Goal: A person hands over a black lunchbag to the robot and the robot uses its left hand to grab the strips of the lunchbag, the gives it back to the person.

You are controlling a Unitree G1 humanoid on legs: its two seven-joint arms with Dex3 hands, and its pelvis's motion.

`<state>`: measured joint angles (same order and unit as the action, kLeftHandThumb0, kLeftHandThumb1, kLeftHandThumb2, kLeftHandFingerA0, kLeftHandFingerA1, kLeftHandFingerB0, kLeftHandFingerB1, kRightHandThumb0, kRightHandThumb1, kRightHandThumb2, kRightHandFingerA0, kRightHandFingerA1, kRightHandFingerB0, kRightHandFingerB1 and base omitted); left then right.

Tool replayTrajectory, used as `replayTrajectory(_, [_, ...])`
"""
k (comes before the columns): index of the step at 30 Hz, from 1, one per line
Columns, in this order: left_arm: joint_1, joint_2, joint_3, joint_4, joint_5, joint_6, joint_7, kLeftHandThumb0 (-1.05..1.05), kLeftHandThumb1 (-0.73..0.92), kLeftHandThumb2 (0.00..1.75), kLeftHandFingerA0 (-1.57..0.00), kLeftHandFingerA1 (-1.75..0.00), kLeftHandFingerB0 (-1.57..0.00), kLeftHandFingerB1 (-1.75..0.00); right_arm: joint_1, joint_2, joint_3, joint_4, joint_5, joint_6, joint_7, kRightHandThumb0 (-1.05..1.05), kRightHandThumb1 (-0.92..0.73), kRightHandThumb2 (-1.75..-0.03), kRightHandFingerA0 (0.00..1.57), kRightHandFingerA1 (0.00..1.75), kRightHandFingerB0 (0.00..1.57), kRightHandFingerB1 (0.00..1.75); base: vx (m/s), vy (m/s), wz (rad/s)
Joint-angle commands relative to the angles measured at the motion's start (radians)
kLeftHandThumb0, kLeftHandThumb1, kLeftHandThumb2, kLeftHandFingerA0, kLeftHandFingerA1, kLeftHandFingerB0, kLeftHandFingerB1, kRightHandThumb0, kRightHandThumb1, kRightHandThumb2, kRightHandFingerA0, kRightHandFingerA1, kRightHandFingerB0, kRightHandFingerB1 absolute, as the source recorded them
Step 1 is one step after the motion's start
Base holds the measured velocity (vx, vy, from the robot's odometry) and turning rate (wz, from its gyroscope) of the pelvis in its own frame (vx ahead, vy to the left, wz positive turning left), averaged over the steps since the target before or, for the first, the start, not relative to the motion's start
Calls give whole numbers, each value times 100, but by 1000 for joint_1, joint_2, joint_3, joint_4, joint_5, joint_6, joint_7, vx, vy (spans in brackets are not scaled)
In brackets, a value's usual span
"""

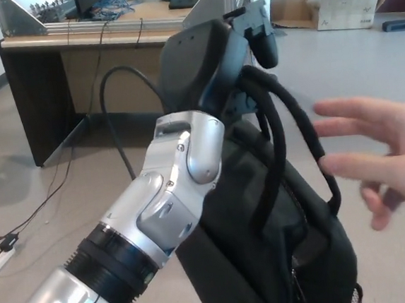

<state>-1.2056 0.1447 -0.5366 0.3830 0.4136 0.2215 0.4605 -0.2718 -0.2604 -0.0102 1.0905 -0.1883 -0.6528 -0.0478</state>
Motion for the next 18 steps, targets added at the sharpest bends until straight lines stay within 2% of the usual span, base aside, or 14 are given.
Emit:
replayTrajectory(1, [-154, 6, 140, 117, 148, -333, 503, -21, 60, 57, -91, -175, -69, -175, -1, -13, -13, 4, 16, 22, -11, -76, -67, -106, 38, 56, 24, 46, 0, 0, 0])
replayTrajectory(11, [-158, 131, 244, 98, 147, -407, 528, -15, 58, 57, -94, -175, -73, -175, -2, -21, -7, 1, 7, 27, -12, -78, -69, -108, 37, 55, 24, 46, 0, 0, 0])
replayTrajectory(12, [-149, 177, 264, 84, 156, -432, 539, -20, 44, 81, -124, -146, -106, -136, -2, -20, -9, -2, 9, 29, -11, -76, -67, -108, 37, 56, 23, 46, 0, 0, 0])
replayTrajectory(13, [-142, 195, 277, 72, 159, -435, 540, -20, 44, 81, -124, -146, -105, -136, -10, -20, -8, 3, 9, 31, -9, -78, -68, -108, 38, 56, 24, 46, 0, 0, 0])
replayTrajectory(14, [-139, 215, 285, 68, 166, -441, 548, -20, 45, 81, -124, -146, -104, -136, -14, -20, -8, 5, 8, 30, -8, -78, -83, -65, 41, 42, 39, 37, 0, 0, 0])
replayTrajectory(16, [-129, 249, 298, 59, 178, -450, 554, -22, 45, 82, -124, -146, -103, -136, -16, -19, -8, 7, 11, 28, -3, -78, -83, -65, 41, 42, 39, 36, 0, 0, 0])
replayTrajectory(17, [-120, 265, 310, 52, 177, -460, 551, -23, 44, 83, -123, -144, -105, -135, -15, -19, -8, 8, 11, 28, -3, -77, -68, -108, 38, 56, 24, 46, 0, 0, 0])
replayTrajectory(18, [-110, 284, 324, 48, 174, -482, 555, -22, 43, 82, -124, -145, -106, -135, -14, -20, -6, 9, 6, 27, -7, -76, -83, -65, 42, 43, 39, 37, 0, 0, 0])
